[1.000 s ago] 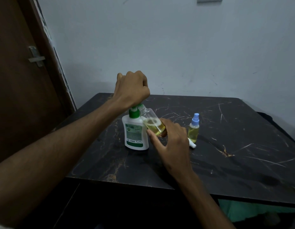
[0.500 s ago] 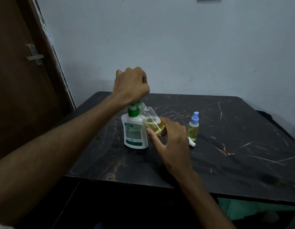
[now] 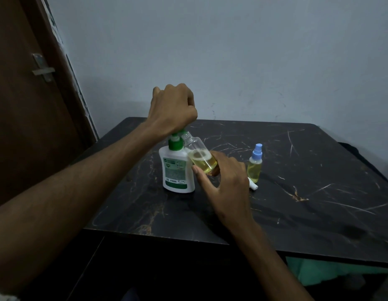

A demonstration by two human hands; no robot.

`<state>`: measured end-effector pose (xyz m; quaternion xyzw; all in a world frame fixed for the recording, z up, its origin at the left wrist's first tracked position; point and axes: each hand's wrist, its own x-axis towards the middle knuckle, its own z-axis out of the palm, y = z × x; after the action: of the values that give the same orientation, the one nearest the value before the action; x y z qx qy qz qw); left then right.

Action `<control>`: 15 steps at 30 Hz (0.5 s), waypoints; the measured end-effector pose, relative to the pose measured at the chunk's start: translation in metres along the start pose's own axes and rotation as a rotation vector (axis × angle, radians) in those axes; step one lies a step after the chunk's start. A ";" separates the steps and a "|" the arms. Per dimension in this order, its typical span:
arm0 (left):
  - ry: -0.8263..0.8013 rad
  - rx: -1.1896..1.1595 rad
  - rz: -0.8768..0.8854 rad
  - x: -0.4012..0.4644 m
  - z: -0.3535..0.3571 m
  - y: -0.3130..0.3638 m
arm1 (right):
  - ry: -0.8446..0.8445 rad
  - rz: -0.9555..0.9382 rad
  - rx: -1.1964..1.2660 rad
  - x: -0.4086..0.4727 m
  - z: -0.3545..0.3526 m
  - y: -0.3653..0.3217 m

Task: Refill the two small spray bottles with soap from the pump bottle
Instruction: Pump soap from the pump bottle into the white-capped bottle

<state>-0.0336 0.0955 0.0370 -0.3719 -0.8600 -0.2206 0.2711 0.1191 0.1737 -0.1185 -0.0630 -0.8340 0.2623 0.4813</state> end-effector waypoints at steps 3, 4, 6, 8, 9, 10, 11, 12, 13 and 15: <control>-0.001 -0.017 0.003 -0.003 0.003 -0.001 | -0.008 0.003 0.001 0.000 0.001 0.000; 0.000 -0.013 0.004 -0.004 0.003 -0.001 | -0.010 0.006 0.002 0.000 0.001 0.000; 0.004 -0.002 0.007 -0.003 0.002 0.001 | -0.014 0.009 0.002 0.000 0.000 -0.001; 0.013 0.008 0.014 -0.001 0.000 0.002 | -0.015 0.007 0.004 -0.001 -0.001 -0.001; 0.015 0.010 0.013 0.000 -0.001 0.002 | -0.015 0.005 0.002 -0.001 -0.001 -0.001; 0.013 0.008 0.008 0.000 -0.001 0.002 | -0.016 0.005 -0.003 0.000 -0.001 -0.001; 0.009 0.003 0.003 -0.001 -0.001 0.002 | -0.018 0.006 -0.007 0.000 0.000 0.000; 0.003 -0.004 -0.001 -0.002 -0.001 0.002 | -0.020 0.006 -0.009 0.000 0.001 0.000; -0.003 -0.009 -0.002 -0.003 0.000 0.001 | -0.021 0.005 -0.008 0.000 0.001 0.000; -0.015 -0.010 0.000 -0.003 0.001 0.001 | -0.020 0.001 -0.002 0.000 0.001 0.000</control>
<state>-0.0309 0.0949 0.0347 -0.3748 -0.8609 -0.2220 0.2627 0.1183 0.1730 -0.1185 -0.0612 -0.8391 0.2620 0.4728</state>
